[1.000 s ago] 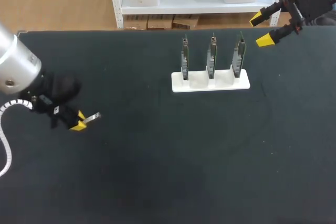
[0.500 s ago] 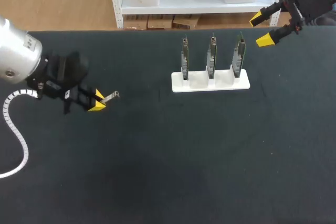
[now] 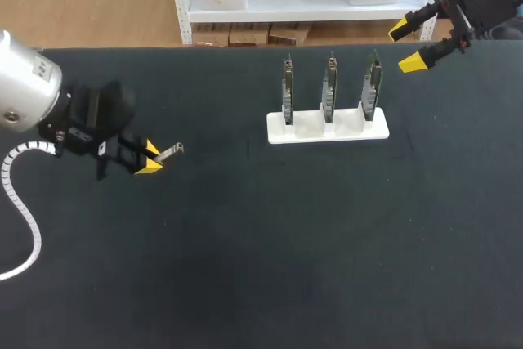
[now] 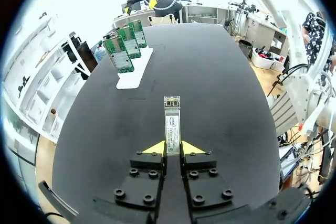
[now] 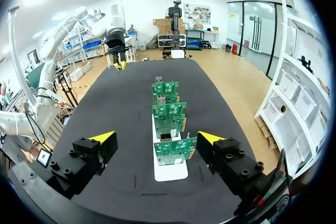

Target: Pick up the optical module with the left hand, and insert it into the network port with the right hand.

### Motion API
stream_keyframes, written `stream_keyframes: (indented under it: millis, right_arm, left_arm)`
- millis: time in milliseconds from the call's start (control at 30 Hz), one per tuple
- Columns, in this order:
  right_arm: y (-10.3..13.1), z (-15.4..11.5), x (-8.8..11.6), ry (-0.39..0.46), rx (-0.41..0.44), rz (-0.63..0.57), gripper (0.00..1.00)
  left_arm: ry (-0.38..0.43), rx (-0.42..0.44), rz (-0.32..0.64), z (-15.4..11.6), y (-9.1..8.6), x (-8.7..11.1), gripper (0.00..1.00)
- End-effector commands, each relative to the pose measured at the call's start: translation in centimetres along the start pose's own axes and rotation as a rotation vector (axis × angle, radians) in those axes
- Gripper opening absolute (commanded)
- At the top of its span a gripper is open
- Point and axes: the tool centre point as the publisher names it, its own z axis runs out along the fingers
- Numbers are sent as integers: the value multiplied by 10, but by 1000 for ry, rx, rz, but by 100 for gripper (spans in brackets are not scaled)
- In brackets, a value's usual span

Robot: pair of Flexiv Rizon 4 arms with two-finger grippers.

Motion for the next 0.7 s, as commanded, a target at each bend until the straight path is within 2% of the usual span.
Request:
stream_keyframes:
  millis: [33,67,133,233,300,500,600,700]
  right_arm:
    - [2,0,0,1,5,0,100]
    - [2,0,0,1,5,0,100]
    - [2,0,0,1,5,0,100]
    - [2,0,0,1,5,0,100]
    - [2,0,0,1,5,0,100]
    - [2,0,0,1,5,0,100]
    - [2,0,0,1,5,0,100]
    - [2,0,0,1,5,0,100]
  left_arm:
    - [-6,-2,3,0,0,2,0]
    - [-6,-2,3,0,0,2,0]
    - [-68,5,26,4,5,-16,0]
    - [-160,6,45,7,19,-51,0]
    - [-204,-13,91,4,28,-78,0]
    - [-281,-71,219,-9,48,-145,0]
    - [-327,-80,240,-13,55,-164,0]
    - [-351,-80,234,-16,60,-174,0]
